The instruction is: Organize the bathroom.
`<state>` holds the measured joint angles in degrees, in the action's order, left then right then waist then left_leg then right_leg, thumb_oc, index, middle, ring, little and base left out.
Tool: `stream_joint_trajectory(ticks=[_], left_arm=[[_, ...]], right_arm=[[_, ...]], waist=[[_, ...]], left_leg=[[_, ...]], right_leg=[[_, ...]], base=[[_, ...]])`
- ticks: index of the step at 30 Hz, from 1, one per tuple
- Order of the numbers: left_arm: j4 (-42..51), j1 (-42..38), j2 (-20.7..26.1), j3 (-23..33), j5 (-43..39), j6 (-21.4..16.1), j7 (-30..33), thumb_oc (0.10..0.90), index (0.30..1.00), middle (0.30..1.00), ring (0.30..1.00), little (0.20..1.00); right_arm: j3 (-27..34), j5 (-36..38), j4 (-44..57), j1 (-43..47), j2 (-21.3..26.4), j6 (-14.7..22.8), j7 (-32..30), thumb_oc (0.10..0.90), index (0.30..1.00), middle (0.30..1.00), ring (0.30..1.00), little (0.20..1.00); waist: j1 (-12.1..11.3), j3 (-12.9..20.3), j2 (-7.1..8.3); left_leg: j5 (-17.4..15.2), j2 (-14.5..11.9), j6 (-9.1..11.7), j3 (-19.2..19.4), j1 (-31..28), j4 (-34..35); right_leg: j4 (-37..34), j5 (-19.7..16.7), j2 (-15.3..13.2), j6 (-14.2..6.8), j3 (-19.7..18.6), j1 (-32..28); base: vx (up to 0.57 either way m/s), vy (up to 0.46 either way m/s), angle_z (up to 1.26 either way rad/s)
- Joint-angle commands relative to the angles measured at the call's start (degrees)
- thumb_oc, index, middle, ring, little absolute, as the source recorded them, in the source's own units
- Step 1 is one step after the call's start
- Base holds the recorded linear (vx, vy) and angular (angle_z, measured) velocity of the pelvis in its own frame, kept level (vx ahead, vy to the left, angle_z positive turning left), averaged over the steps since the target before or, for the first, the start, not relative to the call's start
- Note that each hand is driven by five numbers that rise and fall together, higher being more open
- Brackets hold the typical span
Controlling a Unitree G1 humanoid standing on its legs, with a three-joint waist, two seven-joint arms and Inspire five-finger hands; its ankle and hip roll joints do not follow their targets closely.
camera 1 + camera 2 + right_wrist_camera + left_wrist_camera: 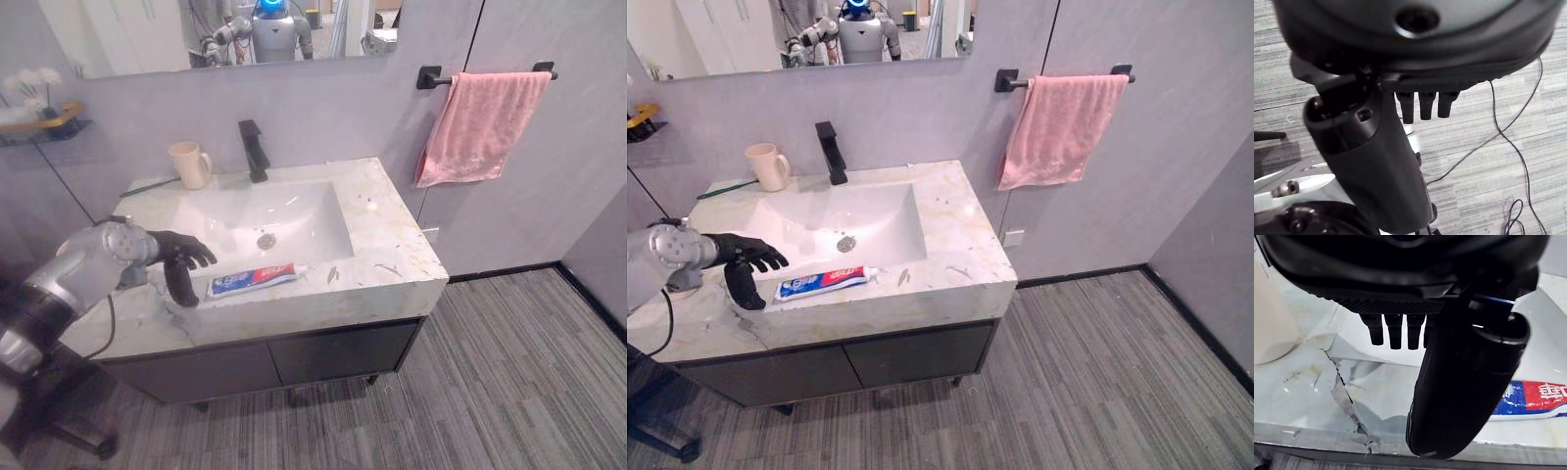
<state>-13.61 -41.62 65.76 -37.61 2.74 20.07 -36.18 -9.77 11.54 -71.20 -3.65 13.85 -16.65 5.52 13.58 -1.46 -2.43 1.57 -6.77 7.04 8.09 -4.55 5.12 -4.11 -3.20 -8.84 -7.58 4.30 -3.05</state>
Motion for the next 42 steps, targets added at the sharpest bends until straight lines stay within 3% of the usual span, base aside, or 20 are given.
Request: stream_joint_trajectory(ticks=[1,10,16,28,42], left_arm=[[-3.02,-2.55,0.96,11.84,3.83,-1.70,5.24,0.800,0.900,0.900,0.900,0.900],[-2.33,0.49,-2.89,13.57,6.96,-0.05,7.90,0.800,0.900,0.900,0.900,0.900],[-2.33,-0.18,-5.18,12.80,9.38,1.82,7.93,0.800,0.900,0.900,0.900,0.900],[-4.25,-0.17,-7.92,10.92,10.17,2.15,10.18,0.800,0.900,0.900,0.900,0.900],[-11.38,3.51,-12.28,8.27,14.78,3.26,13.60,0.800,0.900,0.900,0.900,0.900]], right_arm=[[-0.32,-1.45,-2.37,2.19,4.28,0.15,-0.96,0.800,0.900,0.900,0.900,0.900],[0.27,-2.44,-2.33,1.19,5.03,0.21,-1.30,0.800,0.900,0.900,0.900,0.900],[-0.30,-3.04,-2.23,1.26,4.41,0.29,-0.45,0.800,0.900,0.900,0.900,0.900],[-1.35,-4.34,-1.69,1.77,3.97,-1.02,-1.35,0.800,0.900,0.900,0.900,0.900],[-1.57,-6.89,-1.08,1.81,4.53,-0.91,-1.38,0.800,0.900,0.900,0.900,0.900]], waist=[[-1.13,0.17,-3.36],[-0.96,0.68,-1.98],[-0.49,1.09,-1.98],[0.05,1.52,-2.31],[-0.29,1.79,-1.44]], left_leg=[[-1.73,-5.00,-1.87,5.24,2.22,-6.45],[-2.18,-5.39,-1.91,4.42,1.91,-7.36],[-2.03,-5.29,-1.77,4.63,1.55,-6.75],[-2.16,-5.03,-1.84,5.36,1.27,-6.50],[-2.36,-4.65,-2.43,5.49,1.75,-7.06]], right_leg=[[5.77,3.10,-0.46,-4.65,-1.67,3.00],[6.06,3.96,0.12,-3.91,-1.24,1.61],[5.94,3.87,-0.04,-4.04,-1.29,1.59],[5.58,3.71,-0.51,-4.39,-0.79,1.37],[6.09,4.73,-0.37,-4.20,-0.31,0.59]], base=[[0.00,0.000,0.00],[0.00,-0.015,0.02],[0.00,0.000,0.00],[0.00,0.018,-0.01],[0.02,0.022,-0.05]])
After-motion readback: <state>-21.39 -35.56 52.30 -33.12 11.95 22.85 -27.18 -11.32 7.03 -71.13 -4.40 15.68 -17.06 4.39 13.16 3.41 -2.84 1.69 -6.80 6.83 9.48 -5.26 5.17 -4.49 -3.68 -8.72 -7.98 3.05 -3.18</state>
